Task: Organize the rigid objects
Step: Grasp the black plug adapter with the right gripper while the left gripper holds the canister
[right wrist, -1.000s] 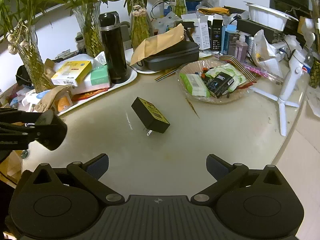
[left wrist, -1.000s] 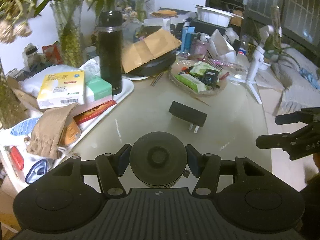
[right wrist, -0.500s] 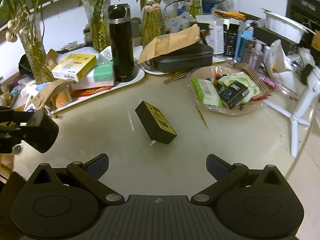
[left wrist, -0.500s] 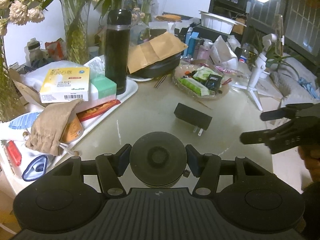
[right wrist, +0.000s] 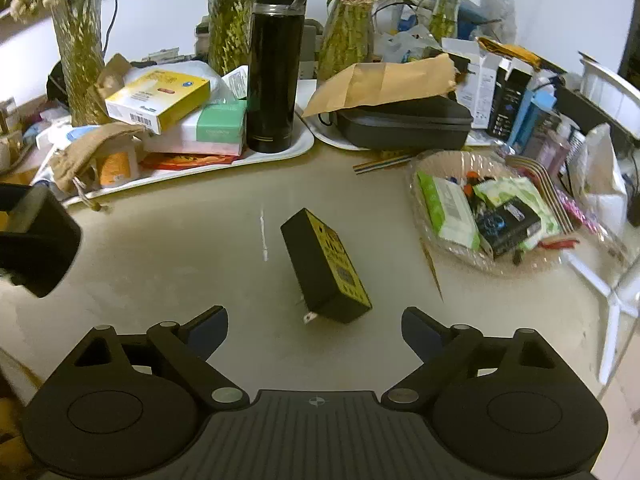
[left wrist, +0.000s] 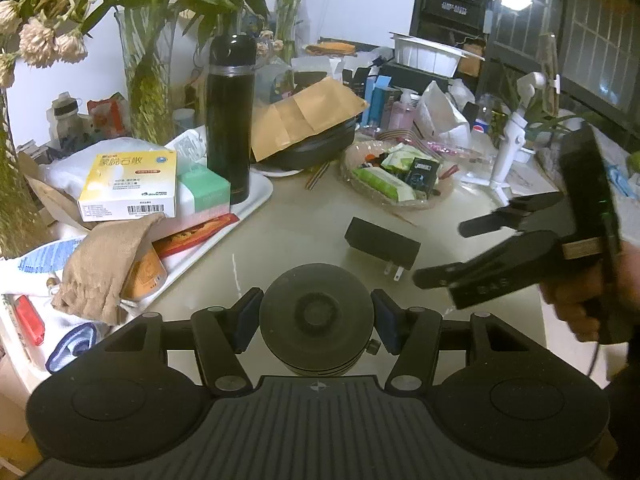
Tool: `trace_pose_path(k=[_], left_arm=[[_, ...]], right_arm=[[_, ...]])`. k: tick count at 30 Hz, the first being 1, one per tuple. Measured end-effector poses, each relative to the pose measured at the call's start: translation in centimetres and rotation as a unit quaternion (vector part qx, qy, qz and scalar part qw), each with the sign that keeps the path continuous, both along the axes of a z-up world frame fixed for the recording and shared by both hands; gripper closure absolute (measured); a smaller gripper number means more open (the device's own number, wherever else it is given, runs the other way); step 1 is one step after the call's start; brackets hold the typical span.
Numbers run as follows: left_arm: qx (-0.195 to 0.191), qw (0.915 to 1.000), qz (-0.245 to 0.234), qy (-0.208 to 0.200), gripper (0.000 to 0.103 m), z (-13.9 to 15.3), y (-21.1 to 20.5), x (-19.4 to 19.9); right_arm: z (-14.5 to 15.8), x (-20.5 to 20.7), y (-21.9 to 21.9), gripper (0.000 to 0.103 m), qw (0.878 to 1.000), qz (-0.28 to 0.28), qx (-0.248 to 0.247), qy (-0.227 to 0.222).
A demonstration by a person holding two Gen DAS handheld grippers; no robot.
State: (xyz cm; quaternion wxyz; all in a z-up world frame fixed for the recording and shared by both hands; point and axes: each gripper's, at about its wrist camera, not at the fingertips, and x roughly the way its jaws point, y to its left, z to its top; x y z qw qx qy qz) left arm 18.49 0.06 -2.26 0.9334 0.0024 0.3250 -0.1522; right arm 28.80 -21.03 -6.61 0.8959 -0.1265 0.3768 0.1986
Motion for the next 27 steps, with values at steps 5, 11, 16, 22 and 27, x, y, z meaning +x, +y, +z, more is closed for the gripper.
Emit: trace_pose_path(k=[5, 11, 16, 22, 27], left_arm=[[-0.009, 0.9998, 0.009, 0.013, 0.046, -0.2, 0.4, 0.4], [-0.018, 0.9998, 0.007, 0.005, 0.046, 0.1, 0.4, 0.2], [-0.023, 0.9996, 0.008, 0.011, 0.046, -0.1, 0.4, 0.3], [-0.024, 0.9996, 0.007, 0.01, 0.046, 0.0, 0.4, 0.3], [-0.02, 0.9998, 0.007, 0.002, 0.046, 0.2, 0.5, 0.1]], right_arm=[[-1.0, 1.9, 1.3, 0.018, 1.0, 0.01, -0.023, -0.005], [-2.4, 4.0, 2.6, 0.026, 0.999, 0.015, -0.047, -0.011], [-3.3, 5.4, 3.6, 0.038, 0.997, 0.016, -0.075, -0.018], [-3.8, 6.1, 4.4, 0.072, 0.993, 0.024, -0.114, -0.024], [-3.3, 6.0, 3.7, 0.074, 0.993, 0.007, -0.112, -0.027]])
